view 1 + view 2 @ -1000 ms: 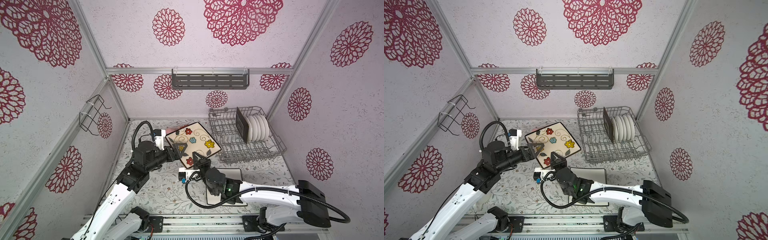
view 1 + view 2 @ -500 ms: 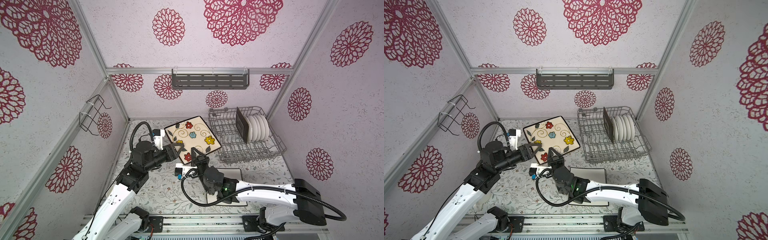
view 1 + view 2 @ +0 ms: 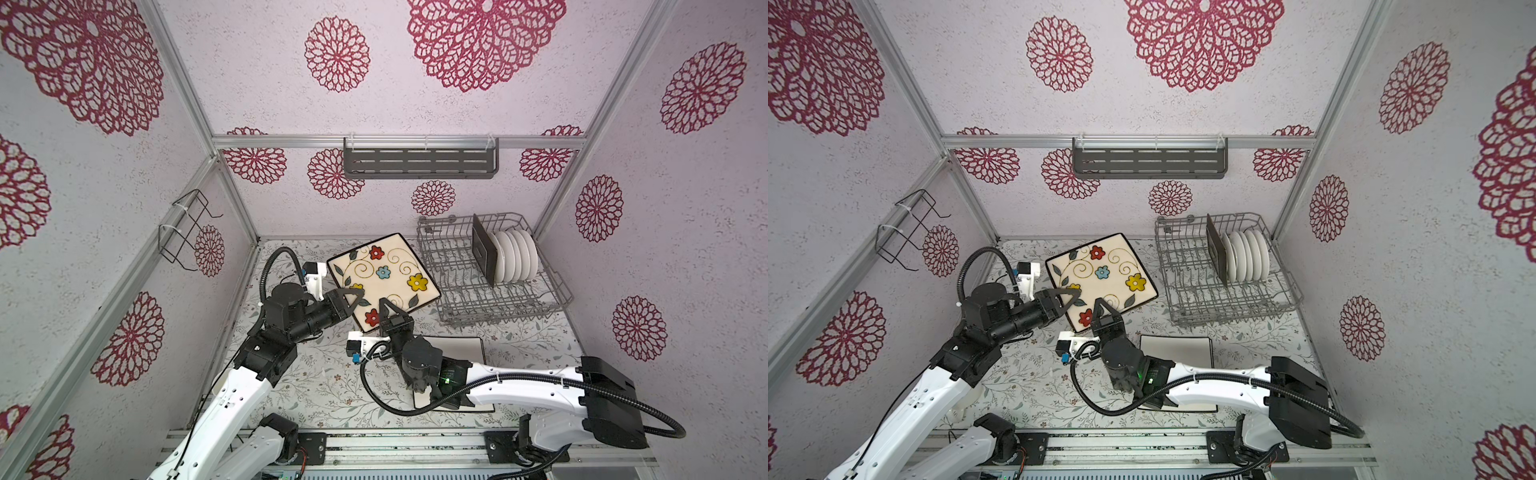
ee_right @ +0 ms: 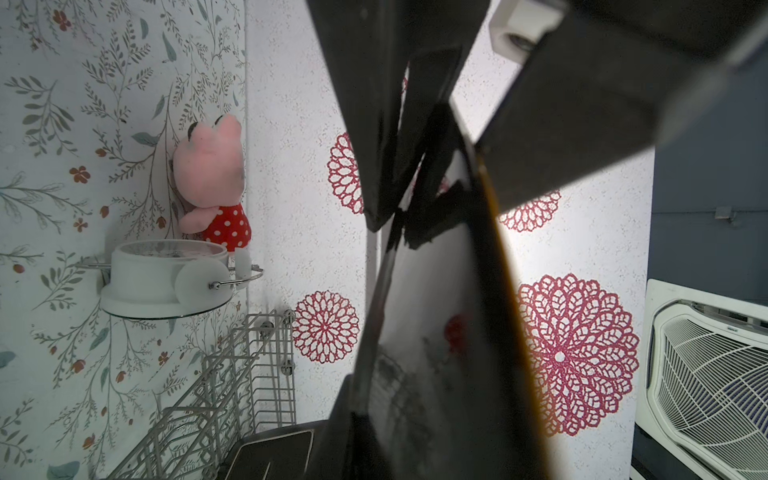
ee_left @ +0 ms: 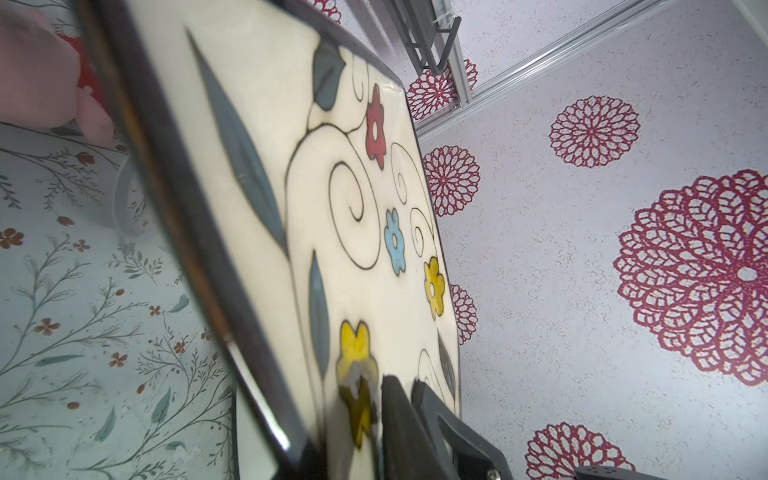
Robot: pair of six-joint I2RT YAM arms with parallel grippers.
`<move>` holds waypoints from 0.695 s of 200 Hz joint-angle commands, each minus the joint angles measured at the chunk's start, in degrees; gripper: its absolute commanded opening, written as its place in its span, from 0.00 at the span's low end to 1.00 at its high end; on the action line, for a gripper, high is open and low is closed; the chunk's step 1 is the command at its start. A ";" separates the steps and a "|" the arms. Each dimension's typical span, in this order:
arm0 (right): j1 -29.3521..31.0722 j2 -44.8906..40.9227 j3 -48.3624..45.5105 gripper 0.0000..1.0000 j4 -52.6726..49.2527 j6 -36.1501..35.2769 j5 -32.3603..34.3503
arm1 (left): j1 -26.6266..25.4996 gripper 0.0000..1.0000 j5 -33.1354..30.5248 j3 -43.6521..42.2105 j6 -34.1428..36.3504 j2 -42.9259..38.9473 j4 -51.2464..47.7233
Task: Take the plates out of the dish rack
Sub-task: 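Carry the flower-painted plate toward the left gripper and grasp its edge with the left gripper, then hold the flower-painted plate with the left gripper and open the right gripper off it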
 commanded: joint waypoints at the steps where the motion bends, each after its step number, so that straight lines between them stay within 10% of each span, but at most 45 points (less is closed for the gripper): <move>1: 0.76 -2.63 5.01 0.01 15.35 -1.53 1.13 | 0.85 0.05 -0.41 -1.44 5.73 -0.04 1.88; 139: 2.30 -4.71 2.15 0.27 10.84 -0.99 0.15 | 2.10 0.00 -0.93 -2.79 10.29 -1.54 2.21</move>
